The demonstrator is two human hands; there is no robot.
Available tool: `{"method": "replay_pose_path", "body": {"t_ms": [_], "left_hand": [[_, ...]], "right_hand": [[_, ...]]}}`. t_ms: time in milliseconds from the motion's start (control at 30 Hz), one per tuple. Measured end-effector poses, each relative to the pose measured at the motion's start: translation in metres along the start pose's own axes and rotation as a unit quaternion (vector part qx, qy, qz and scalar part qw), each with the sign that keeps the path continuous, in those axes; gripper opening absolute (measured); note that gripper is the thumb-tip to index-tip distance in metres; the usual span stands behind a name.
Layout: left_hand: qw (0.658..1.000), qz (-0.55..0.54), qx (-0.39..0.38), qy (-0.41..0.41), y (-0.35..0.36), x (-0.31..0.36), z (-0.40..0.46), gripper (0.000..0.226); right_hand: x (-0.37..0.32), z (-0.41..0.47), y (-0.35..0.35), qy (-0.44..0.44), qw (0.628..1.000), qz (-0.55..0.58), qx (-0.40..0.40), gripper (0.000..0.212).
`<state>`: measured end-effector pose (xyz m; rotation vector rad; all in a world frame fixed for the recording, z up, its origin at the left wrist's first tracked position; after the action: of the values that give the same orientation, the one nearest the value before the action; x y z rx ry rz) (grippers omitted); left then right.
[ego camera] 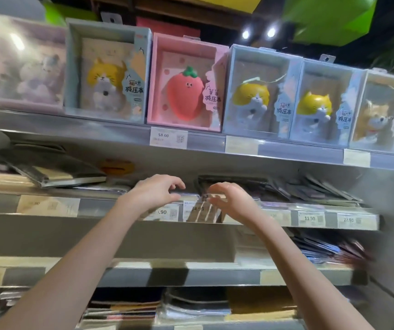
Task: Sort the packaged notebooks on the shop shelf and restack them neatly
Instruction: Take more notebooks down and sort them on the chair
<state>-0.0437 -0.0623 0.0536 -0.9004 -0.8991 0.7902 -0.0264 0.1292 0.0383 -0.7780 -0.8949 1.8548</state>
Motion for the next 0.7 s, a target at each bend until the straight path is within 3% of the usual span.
{"method": "replay_pose_path", "body": {"t_ms": [333, 533, 700], "left_hand": [[0.999, 0.020, 0.027, 0.031, 0.032, 0.018, 0.031, 0.036], [0.997, -0.042, 0.063, -0.015, 0.043, 0.023, 0.057, 0.032], [0.995, -0.004, 0.086, -0.047, 0.047, 0.018, 0.063, 0.030]], "right_hand": [[0.078, 0.011, -0.013, 0.058, 0.998, -0.019, -0.004, 0.043], [0.103, 0.033, -0.013, 0.053, 0.998, 0.000, -0.028, 0.038], [0.119, 0.067, -0.005, 0.069, 0.994, -0.062, -0.056, 0.048]]}}
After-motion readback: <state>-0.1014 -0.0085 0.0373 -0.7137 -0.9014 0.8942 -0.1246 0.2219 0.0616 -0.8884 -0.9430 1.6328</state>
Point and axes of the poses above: each hand's wrist, its own z-axis towards the middle knuckle, its own y-axis out of the palm, x = y × z, the point moved 5 cm from there along z, towards the middle knuckle, and after that the axes turned 5 degrees about -y, right-handed, at the moved point
